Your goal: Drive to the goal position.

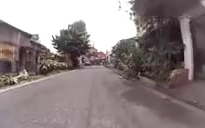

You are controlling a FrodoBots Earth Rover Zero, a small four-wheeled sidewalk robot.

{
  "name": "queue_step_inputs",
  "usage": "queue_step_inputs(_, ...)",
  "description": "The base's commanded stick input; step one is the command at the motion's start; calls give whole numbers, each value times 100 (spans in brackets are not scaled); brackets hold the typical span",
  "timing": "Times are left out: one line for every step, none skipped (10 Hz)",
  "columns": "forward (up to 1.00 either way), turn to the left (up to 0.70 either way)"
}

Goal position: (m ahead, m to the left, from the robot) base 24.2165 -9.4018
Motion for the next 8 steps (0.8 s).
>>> queue_step_inputs(100,0)
queue_step_inputs(100,0)
queue_step_inputs(100,0)
queue_step_inputs(100,0)
queue_step_inputs(100,0)
queue_step_inputs(100,0)
queue_step_inputs(100,0)
queue_step_inputs(100,0)
